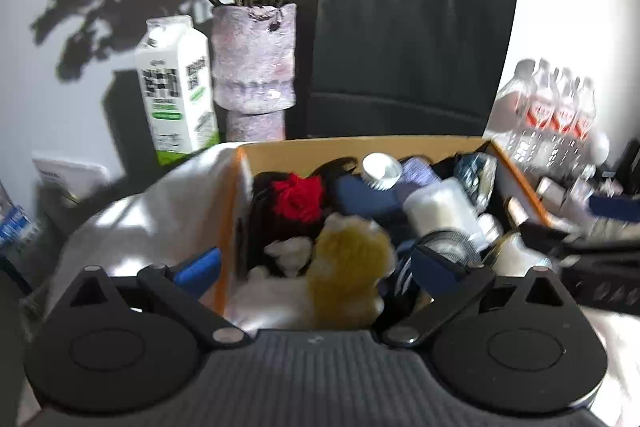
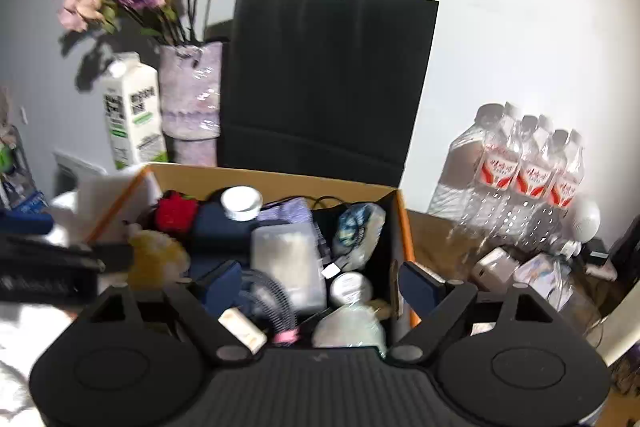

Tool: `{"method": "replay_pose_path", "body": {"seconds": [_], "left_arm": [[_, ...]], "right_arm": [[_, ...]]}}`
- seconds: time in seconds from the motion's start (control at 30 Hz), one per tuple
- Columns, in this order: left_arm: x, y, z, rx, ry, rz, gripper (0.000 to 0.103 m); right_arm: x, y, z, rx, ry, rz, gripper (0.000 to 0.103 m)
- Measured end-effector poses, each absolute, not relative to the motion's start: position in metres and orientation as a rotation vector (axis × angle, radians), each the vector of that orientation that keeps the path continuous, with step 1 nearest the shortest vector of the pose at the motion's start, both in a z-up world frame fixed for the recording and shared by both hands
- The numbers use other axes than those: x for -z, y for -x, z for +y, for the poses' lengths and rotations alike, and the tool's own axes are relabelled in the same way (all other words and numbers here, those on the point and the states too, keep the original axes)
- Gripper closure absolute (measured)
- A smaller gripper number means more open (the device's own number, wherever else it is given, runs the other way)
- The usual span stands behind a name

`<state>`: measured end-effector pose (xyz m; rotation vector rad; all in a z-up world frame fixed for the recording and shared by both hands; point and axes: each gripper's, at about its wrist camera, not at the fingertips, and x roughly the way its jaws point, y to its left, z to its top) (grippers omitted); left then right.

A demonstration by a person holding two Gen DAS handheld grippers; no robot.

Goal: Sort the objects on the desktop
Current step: 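Withdraw both open tools from the box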

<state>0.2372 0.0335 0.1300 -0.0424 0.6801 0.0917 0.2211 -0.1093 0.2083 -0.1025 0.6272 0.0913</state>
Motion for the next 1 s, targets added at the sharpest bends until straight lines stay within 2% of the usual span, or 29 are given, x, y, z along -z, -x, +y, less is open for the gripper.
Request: {"method": "replay_pose_path", "body": {"seconds": [0.23, 0.37, 0.53, 0.63, 0.83, 1.0], "left_arm": [[-0.117, -0.143, 0.036, -0.038, 0.03, 0.593, 0.0], [-0.09, -0.077, 0.036, -0.02, 0.018, 0.56, 0.0], [-0.052, 0.0, 0.033, -0.028, 0.078, 0.556, 0.0], [-0.034, 0.039, 0.03, -0.039, 0.114, 0.555, 0.0], [-0.027, 0.062, 0.021, -0.038, 0.073, 0.552, 0.0], [-0.028, 0.054, 0.02, -0.03, 0.087, 0.555, 0.0]], "right_arm": [[-0.198, -0.139, -0.113, -0.14, 0.041, 0.536, 0.018], [-0.162, -0.052, -0.11, -0.182, 0.068, 0.493, 0.018], [-0.13, 0.012, -0.105, -0.207, 0.085, 0.486, 0.018], [-0.107, 0.065, -0.104, -0.196, 0.015, 0.483, 0.018], [-0.077, 0.105, -0.103, -0.127, 0.07, 0.493, 0.018], [-0.073, 0.106, -0.113, -0.108, 0.046, 0.506, 0.018]]}}
